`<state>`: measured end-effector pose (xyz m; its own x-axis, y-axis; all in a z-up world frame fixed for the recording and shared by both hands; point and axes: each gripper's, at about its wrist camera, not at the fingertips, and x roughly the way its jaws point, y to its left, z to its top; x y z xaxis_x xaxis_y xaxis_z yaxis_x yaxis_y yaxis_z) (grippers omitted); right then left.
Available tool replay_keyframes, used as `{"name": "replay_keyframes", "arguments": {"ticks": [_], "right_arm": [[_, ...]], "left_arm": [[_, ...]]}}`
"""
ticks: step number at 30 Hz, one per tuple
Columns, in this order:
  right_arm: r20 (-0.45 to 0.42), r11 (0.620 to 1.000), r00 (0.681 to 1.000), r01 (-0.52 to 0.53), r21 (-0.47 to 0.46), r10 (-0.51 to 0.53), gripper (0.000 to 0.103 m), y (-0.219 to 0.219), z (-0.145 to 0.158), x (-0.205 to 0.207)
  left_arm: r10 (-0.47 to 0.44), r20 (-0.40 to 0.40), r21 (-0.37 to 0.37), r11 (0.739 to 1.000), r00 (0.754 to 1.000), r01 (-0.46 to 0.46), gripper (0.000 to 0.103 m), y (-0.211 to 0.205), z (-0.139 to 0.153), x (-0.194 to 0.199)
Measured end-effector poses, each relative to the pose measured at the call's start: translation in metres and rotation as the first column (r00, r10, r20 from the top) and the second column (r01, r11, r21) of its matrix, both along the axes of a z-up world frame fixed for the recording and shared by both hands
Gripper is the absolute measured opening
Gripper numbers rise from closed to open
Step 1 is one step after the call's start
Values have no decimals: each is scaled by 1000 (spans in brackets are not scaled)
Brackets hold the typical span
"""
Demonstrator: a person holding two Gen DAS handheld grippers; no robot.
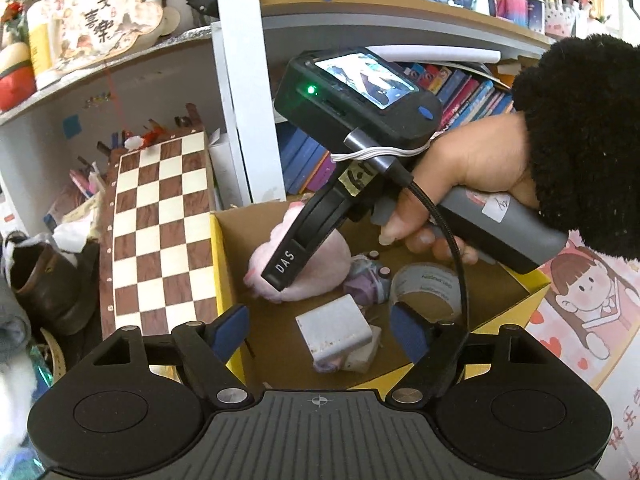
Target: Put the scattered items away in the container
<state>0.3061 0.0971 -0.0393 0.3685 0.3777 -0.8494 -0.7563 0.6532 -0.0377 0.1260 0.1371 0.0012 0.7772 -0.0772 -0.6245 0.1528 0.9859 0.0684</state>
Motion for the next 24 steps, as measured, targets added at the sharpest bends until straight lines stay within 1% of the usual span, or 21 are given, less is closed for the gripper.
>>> {"name": "replay_keyframes", "arguments": {"ticks": [4,9,15,24], "right_arm": [[13,1000,1000,-3,14,3,66,-1,5,-5],[42,1000,999,0,30,-1,66,-13,23,-16],[73,997,997,23,69,-28,66,-39,51,-42],[140,986,986,70,151,-91,66,-85,99,-92]], "left_arm": [[11,7,-12,1000,1000,-11,80,0,1,-6],[21,15,-16,1000,1000,-21,80,0,6,-12],[15,50,-20,1000,999,-14,80,-4,24,-27],[7,100,-21,1000,995,-5,80,-14,51,-58]]}}
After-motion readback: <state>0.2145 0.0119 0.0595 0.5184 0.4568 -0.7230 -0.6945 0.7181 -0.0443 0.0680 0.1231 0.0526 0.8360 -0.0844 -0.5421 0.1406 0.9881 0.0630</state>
